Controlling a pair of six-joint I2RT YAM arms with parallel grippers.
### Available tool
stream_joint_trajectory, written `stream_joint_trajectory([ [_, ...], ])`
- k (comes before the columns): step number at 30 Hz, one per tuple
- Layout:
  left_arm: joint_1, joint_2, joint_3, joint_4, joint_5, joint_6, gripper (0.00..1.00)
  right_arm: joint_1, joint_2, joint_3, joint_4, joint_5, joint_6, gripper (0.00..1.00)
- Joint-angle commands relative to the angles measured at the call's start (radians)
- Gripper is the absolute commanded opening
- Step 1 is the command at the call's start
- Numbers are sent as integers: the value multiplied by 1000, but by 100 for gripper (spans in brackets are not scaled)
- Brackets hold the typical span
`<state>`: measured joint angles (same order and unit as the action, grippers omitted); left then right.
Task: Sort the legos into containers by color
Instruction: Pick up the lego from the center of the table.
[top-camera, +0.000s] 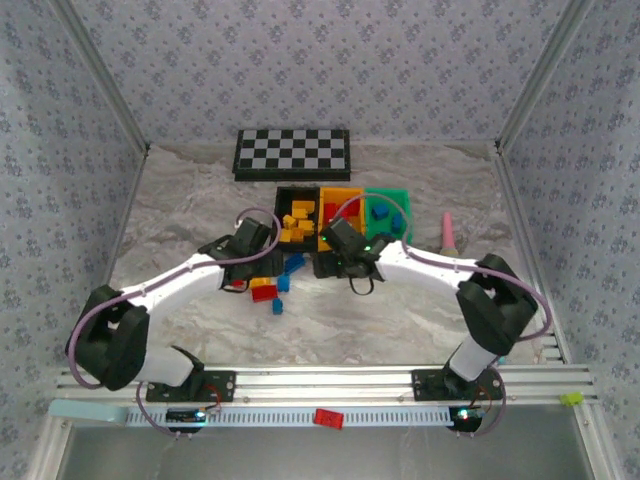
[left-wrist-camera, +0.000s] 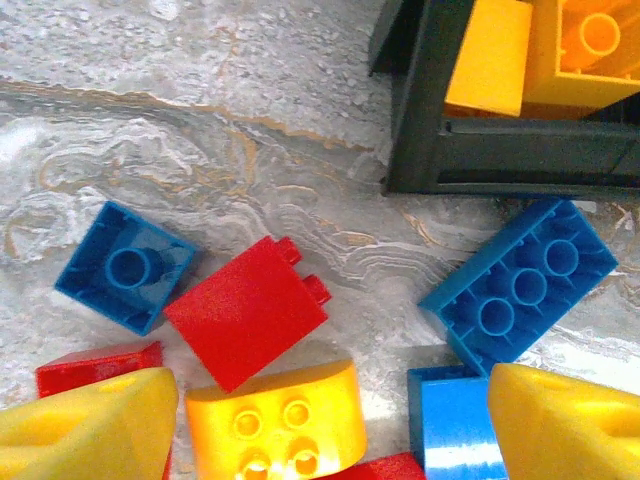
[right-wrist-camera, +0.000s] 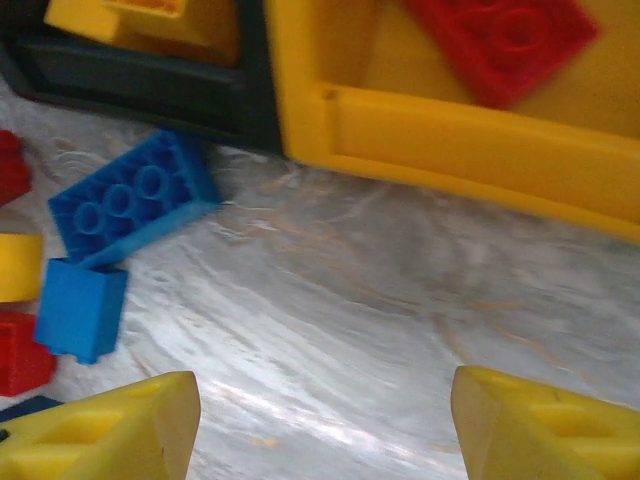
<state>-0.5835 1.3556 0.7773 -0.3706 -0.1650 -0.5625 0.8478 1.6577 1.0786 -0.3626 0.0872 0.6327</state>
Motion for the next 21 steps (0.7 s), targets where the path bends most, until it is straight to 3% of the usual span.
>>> stream_joint_trajectory([
  [1,26,-51,-16,24,36,-13,80,49,68,95,-1,40,74,69],
  [14,109,-216,-131,15,57,12,80,100,259,306,-35,104,206,69],
  [21,131,-229,-157,29,88,26,80,112,371,422,-92,114,269,69],
])
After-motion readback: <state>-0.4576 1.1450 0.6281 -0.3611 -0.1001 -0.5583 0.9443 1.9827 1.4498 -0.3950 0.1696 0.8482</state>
